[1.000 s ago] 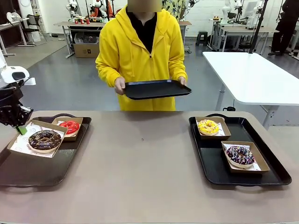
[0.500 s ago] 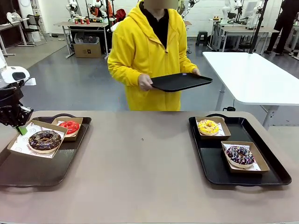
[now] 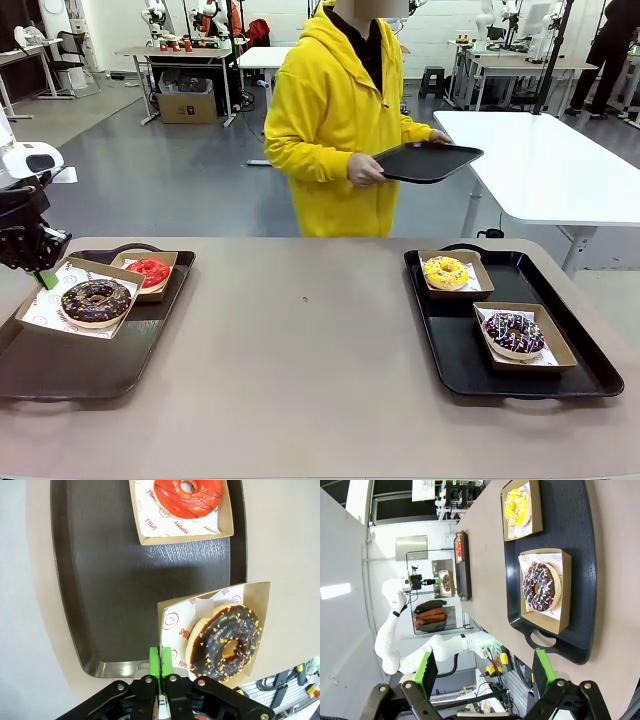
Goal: Individually package the donuts and arrange them on the tray.
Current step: Place the picked Paper togo box on the Handle tray.
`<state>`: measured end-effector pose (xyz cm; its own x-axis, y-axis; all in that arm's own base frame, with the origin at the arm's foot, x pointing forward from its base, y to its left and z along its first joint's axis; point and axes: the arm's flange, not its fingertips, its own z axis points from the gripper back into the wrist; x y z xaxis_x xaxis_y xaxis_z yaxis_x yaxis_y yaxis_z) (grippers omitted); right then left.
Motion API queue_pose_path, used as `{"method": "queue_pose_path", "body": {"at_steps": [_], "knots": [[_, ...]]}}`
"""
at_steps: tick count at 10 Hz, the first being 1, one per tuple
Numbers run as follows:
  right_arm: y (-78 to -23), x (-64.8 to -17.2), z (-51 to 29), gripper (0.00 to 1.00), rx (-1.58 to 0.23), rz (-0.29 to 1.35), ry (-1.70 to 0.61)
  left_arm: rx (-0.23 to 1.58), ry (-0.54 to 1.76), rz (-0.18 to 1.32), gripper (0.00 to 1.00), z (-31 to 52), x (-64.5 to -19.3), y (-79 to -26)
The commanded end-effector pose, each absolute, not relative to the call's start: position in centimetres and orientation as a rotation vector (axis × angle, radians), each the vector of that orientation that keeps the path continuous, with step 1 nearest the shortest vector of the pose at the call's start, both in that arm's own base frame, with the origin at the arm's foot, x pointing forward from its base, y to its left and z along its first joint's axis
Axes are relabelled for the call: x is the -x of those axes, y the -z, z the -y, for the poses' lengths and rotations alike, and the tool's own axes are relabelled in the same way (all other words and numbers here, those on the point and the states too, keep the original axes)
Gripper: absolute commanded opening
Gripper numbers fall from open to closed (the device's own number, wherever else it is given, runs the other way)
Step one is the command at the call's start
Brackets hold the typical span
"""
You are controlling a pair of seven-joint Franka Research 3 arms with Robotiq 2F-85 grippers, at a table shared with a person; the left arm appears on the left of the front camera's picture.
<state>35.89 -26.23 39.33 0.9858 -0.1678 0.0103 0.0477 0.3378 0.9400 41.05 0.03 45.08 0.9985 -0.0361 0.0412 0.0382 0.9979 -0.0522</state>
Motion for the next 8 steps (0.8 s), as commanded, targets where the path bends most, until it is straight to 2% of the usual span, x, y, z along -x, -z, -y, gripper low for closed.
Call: {"method": "queue_pose_path", "body": {"at_steps": [1,8], "knots": [[-39.6,-35.8,26.3,1.00,-1.227,0.109,0.137,0.053,0.037,0.040,0.01,0.0,-41.0,-45.1],[-39.6,-35.8,26.3,1.00,-1.227,0.109,0.137,0.078,0.070,0.041,0.01,-0.9,-37.8,-42.2]]}}
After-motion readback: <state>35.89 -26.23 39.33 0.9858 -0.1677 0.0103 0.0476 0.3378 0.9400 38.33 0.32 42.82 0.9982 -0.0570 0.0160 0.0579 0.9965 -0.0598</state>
